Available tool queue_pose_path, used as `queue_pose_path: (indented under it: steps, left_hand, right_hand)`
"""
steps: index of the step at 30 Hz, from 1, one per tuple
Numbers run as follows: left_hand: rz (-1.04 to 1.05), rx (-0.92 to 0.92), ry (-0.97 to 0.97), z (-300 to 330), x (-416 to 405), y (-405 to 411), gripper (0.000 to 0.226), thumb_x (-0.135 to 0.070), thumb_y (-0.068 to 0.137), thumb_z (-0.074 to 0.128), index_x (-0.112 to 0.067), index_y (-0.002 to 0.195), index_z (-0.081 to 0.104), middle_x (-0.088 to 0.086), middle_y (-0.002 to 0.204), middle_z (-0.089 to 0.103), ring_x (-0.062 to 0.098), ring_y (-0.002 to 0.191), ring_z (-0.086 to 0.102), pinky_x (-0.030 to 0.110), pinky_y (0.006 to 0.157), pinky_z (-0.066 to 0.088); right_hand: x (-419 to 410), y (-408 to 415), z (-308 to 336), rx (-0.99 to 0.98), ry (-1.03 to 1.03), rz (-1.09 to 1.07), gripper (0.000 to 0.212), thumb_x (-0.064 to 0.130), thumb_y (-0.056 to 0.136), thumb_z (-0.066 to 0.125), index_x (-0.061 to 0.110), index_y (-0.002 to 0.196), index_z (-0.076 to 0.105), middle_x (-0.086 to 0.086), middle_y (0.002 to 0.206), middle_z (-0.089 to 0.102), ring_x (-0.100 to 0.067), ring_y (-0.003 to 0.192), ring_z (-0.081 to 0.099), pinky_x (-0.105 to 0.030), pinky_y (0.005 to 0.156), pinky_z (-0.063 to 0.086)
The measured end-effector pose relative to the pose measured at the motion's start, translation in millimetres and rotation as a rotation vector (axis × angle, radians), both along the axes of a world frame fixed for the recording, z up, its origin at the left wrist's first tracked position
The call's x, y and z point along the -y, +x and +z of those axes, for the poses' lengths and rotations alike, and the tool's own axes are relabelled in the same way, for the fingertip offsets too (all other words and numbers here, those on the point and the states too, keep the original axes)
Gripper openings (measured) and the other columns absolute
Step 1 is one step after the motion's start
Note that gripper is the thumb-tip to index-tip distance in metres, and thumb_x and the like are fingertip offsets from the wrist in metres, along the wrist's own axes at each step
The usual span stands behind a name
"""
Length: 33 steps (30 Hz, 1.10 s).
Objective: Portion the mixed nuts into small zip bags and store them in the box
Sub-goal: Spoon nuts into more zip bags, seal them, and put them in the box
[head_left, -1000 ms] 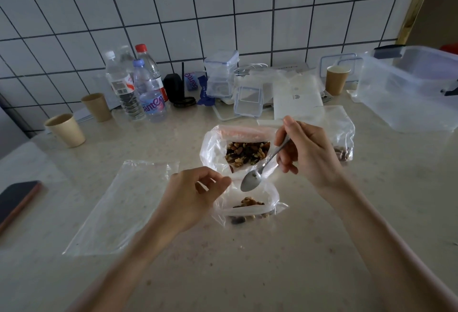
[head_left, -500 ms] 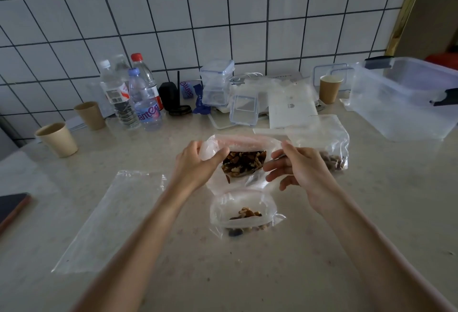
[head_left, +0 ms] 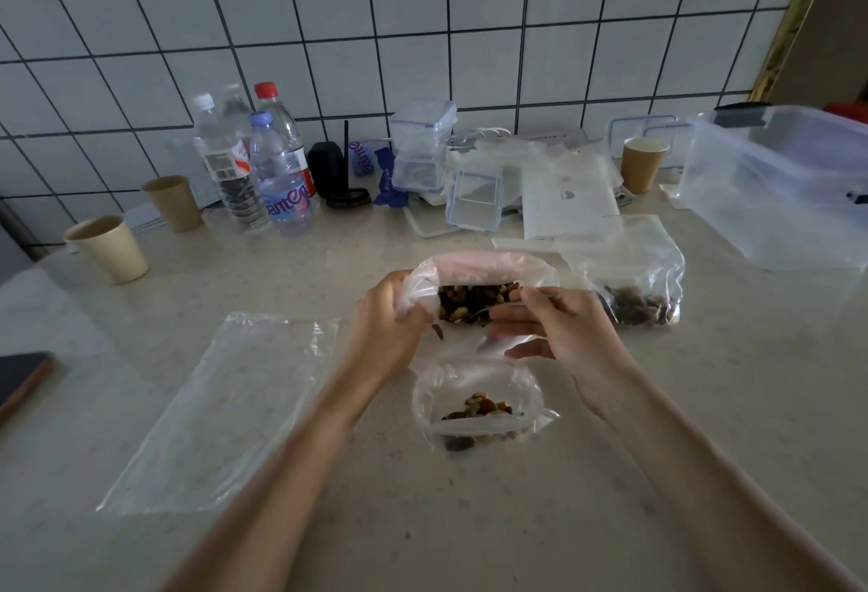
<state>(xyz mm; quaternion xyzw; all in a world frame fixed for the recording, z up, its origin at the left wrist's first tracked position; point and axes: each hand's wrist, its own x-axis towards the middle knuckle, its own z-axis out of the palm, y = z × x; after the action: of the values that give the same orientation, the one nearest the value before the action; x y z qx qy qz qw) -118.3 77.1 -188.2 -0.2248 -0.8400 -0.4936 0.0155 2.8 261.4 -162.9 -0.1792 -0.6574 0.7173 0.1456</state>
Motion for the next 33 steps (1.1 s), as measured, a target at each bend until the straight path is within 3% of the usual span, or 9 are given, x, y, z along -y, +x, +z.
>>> queue_pose_path:
  steps: [3,6,9,15,20,23,26,29,33]
  left_hand:
    - [-0.046,-0.031,0.066,3,-2,5,0.021,-0.025,0.093,0.069,-0.041,0.104,0.063,-0.013,0.084,0.073,-0.009,0.080,0.066,0.006,0.058,0.045]
    - [-0.081,-0.023,0.135,5,-2,8,0.013,-0.031,0.101,0.065,-0.039,0.111,0.066,-0.023,0.089,0.075,-0.007,0.082,0.070,0.005,0.064,0.047]
    - [-0.070,-0.029,0.164,6,-2,9,0.023,-0.034,0.104,0.060,-0.027,0.124,0.069,-0.016,0.091,0.076,-0.006,0.084,0.071,0.006,0.067,0.048]
    - [0.007,-0.003,0.120,4,0,6,0.033,-0.040,0.107,0.051,-0.024,0.132,0.065,-0.007,0.107,0.076,0.007,0.098,0.073,0.040,0.088,0.061]
    - [0.033,-0.011,0.061,5,2,6,0.041,-0.051,0.103,0.046,-0.028,0.130,0.065,-0.009,0.106,0.075,0.007,0.096,0.071,0.045,0.088,0.061]
    - [0.051,0.001,0.065,7,4,6,0.051,-0.061,0.092,0.050,-0.029,0.128,0.066,-0.013,0.107,0.073,0.007,0.097,0.069,0.042,0.088,0.061]
    - [0.059,-0.010,0.066,11,6,4,0.049,-0.055,0.092,0.066,-0.027,0.132,0.064,-0.017,0.114,0.069,0.005,0.105,0.067,0.029,0.086,0.055]
    - [0.086,-0.119,0.035,19,11,5,0.049,-0.048,0.092,0.073,-0.024,0.134,0.061,-0.014,0.127,0.063,0.005,0.118,0.058,0.028,0.096,0.048]
    - [0.106,-0.315,0.008,33,17,22,0.030,-0.041,0.093,0.073,-0.028,0.119,0.065,-0.017,0.118,0.063,0.003,0.113,0.057,0.021,0.093,0.044]
  right_hand:
    - [0,-1,-1,0.002,0.002,0.009,0.024,0.014,0.111,0.046,0.001,0.112,0.067,-0.012,0.093,0.081,-0.028,0.086,0.080,-0.029,0.058,0.061]
    - [-1,0,-2,0.001,-0.003,0.017,0.026,0.015,0.111,0.045,0.003,0.111,0.068,-0.011,0.094,0.081,-0.028,0.087,0.080,-0.029,0.057,0.060]
    - [-1,0,-2,0.007,0.003,0.022,0.028,0.016,0.111,0.045,0.005,0.109,0.071,-0.010,0.095,0.081,-0.027,0.086,0.079,-0.029,0.053,0.058]
    - [-5,1,1,0.034,-0.059,-0.012,0.030,0.020,0.111,0.045,0.003,0.112,0.070,-0.013,0.096,0.081,-0.030,0.080,0.078,-0.034,0.053,0.057]
    - [-12,1,3,0.024,-0.086,-0.082,0.034,0.021,0.111,0.044,0.000,0.109,0.071,-0.018,0.092,0.079,-0.029,0.073,0.074,-0.034,0.051,0.053]
    - [-14,2,5,-0.001,-0.093,-0.106,0.035,0.023,0.111,0.044,0.002,0.104,0.072,-0.019,0.090,0.079,-0.028,0.071,0.074,-0.034,0.050,0.052]
    - [-16,3,8,-0.032,-0.106,-0.112,0.036,0.023,0.111,0.044,0.003,0.102,0.072,-0.019,0.089,0.078,-0.027,0.071,0.074,-0.033,0.050,0.051]
    - [-16,5,11,-0.067,-0.133,-0.103,0.037,0.025,0.111,0.045,0.002,0.101,0.071,-0.019,0.086,0.077,-0.027,0.070,0.073,-0.033,0.049,0.050]
    - [-19,8,16,-0.106,-0.159,-0.095,0.037,0.026,0.111,0.046,0.002,0.098,0.071,-0.018,0.079,0.074,-0.027,0.067,0.071,-0.034,0.048,0.047]
